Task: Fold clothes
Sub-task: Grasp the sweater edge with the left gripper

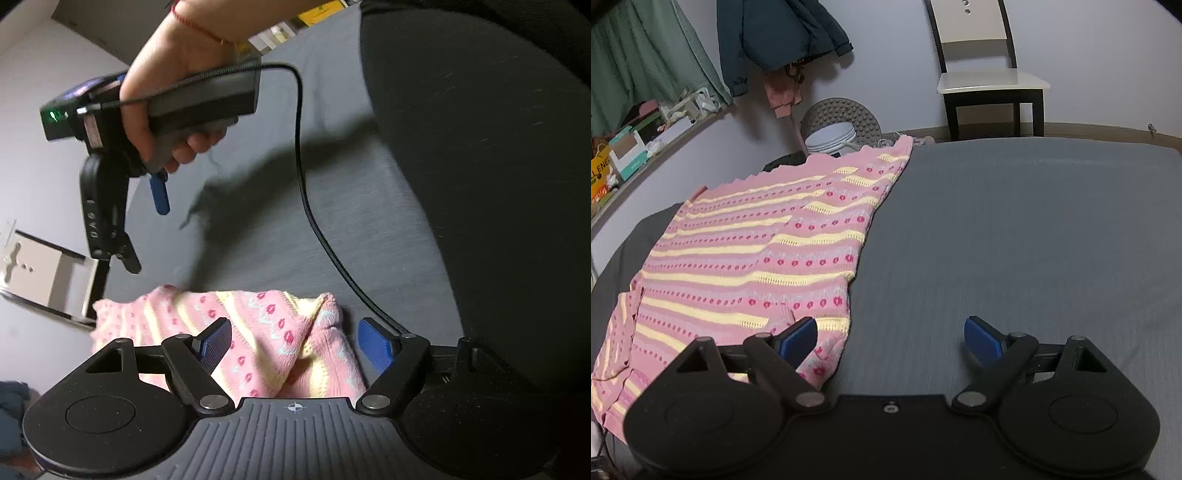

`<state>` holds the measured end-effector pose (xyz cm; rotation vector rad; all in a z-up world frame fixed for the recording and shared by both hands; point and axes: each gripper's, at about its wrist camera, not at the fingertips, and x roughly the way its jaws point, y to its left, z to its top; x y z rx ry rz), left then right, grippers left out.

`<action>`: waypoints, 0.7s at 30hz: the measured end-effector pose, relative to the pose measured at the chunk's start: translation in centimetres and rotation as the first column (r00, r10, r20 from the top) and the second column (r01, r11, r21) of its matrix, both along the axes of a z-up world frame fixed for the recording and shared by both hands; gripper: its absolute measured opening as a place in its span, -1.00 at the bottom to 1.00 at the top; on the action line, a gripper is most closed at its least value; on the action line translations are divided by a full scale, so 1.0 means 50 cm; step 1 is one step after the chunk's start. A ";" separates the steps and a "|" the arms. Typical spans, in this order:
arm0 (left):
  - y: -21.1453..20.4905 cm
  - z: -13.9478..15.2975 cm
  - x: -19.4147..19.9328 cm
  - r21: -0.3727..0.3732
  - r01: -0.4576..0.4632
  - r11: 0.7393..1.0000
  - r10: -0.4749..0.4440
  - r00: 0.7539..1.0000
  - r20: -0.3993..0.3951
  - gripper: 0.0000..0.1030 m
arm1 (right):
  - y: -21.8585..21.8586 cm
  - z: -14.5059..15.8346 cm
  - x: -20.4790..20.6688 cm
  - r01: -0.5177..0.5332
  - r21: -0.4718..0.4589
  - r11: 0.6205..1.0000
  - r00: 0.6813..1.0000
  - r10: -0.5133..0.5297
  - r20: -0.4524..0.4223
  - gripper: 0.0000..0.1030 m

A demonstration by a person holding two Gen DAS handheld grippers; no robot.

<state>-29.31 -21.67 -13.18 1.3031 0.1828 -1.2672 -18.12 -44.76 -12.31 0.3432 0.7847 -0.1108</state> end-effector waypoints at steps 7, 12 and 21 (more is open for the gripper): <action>-0.001 -0.001 0.003 -0.058 -0.097 0.994 0.093 0.994 -0.064 -0.34 | 0.001 0.000 -0.001 -0.002 0.001 1.000 1.000 0.002 0.001 0.71; 0.005 0.004 0.008 -0.099 -0.187 0.977 0.174 0.976 -0.128 -0.64 | -0.001 -0.006 0.001 0.000 0.011 1.000 1.000 0.000 -0.006 0.73; 0.082 0.071 0.135 -0.226 -0.632 0.742 0.408 0.692 -0.595 -0.65 | -0.062 -0.042 -0.005 0.104 0.348 0.932 0.980 -0.156 0.125 0.28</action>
